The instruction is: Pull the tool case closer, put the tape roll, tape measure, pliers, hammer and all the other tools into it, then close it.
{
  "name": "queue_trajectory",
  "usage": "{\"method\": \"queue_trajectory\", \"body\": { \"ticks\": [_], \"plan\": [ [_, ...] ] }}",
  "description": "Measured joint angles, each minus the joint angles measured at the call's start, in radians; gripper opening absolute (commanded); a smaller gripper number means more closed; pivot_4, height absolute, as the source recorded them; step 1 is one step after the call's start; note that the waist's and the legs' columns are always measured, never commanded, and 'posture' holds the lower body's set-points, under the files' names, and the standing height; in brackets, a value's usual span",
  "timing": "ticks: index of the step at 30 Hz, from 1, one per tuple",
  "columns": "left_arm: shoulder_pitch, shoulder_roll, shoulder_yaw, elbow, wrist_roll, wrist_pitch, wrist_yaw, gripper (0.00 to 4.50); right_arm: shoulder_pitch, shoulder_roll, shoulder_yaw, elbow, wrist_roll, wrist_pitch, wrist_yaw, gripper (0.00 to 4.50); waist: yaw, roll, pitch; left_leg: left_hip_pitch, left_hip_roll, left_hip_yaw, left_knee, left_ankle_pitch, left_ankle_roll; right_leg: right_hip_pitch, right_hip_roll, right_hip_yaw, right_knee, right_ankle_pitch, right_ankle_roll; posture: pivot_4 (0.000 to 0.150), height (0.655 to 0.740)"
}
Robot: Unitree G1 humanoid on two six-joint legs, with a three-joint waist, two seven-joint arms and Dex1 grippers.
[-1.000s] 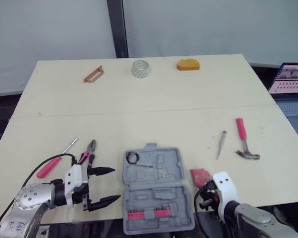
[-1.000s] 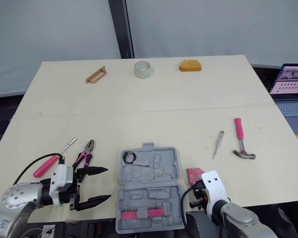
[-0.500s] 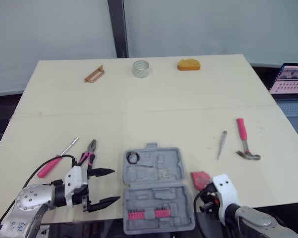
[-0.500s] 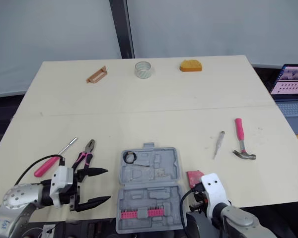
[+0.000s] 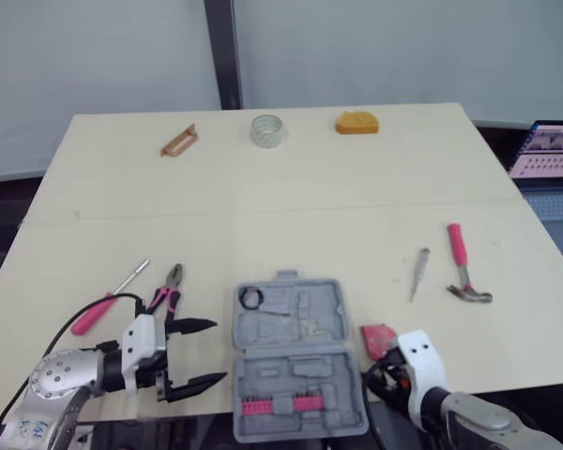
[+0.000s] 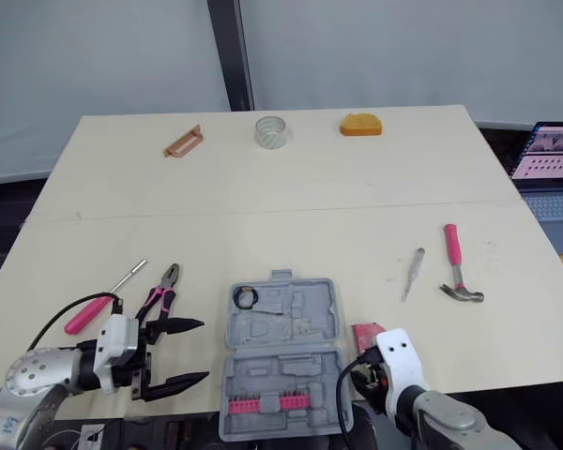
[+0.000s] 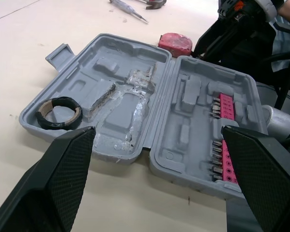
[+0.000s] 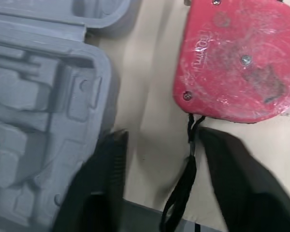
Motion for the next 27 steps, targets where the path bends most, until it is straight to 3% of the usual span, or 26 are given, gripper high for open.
{"method": "queue_trajectory", "body": {
  "ticks": [1, 2, 12, 16, 20, 23, 27],
  "plan": [
    [0.000, 0.000, -0.001, -0.001, 0.000, 0.001, 0.003, 4.50, 0.000, 0.000, -0.017, -0.003, 0.004, 0.007, 0.000, 4.26, 0.000, 0.000, 0.000, 0.000, 0.000, 0.000, 0.000, 0.000, 0.000, 0.000, 0.000, 0.000, 0.000, 0.000, 0.000, 0.150, 0.7400],
    [-0.001, 0.000, -0.002, -0.002, 0.000, 0.001, 0.005, 4.50, 0.000, -0.002, -0.028, -0.005, 0.007, 0.014, 0.000, 4.48, 0.000, 0.000, 0.000, 0.000, 0.000, 0.000, 0.000, 0.000, 0.000, 0.000, 0.000, 0.000, 0.000, 0.000, 0.000, 0.150, 0.7400],
    [-0.004, -0.003, -0.027, -0.006, 0.000, 0.002, 0.012, 4.50, -0.010, -0.011, -0.095, -0.006, 0.013, 0.064, -0.001, 4.48, -0.001, 0.000, 0.000, 0.000, 0.000, 0.000, 0.000, 0.000, 0.000, 0.000, 0.000, 0.000, 0.000, 0.000, 0.000, 0.150, 0.7400],
    [-0.012, -0.003, -0.037, -0.008, 0.000, 0.002, 0.007, 4.50, -0.023, -0.080, -0.170, -0.007, 0.053, 0.073, 0.056, 4.48, -0.001, 0.001, 0.001, 0.000, 0.000, 0.001, 0.000, 0.000, 0.000, -0.001, 0.000, 0.001, 0.000, 0.000, 0.000, 0.150, 0.7400],
    [-0.014, 0.001, -0.040, -0.021, -0.002, 0.002, -0.007, 4.50, 0.011, -0.270, -0.253, -0.010, 0.143, 0.000, 0.255, 4.48, -0.001, 0.002, 0.002, 0.000, 0.000, 0.002, 0.000, -0.001, 0.001, -0.001, 0.000, 0.002, -0.001, 0.000, 0.000, 0.150, 0.7400],
    [-0.014, 0.022, -0.043, -0.036, -0.004, 0.008, -0.028, 4.50, 0.062, -0.452, -0.313, 0.006, 0.162, -0.207, 0.479, 4.48, 0.000, 0.002, 0.001, 0.001, 0.000, 0.002, 0.000, -0.001, 0.001, 0.000, 0.001, 0.001, -0.001, 0.000, 0.000, 0.150, 0.7400],
    [-0.024, 0.027, -0.042, -0.037, -0.006, 0.004, -0.039, 4.50, 0.042, -0.575, -0.318, 0.144, 0.142, -0.449, 0.683, 4.48, -0.001, 0.000, 0.002, 0.001, 0.000, 0.003, 0.000, -0.001, 0.001, 0.001, 0.000, 0.002, -0.002, 0.001, 0.001, 0.150, 0.7400]
  ]
}}
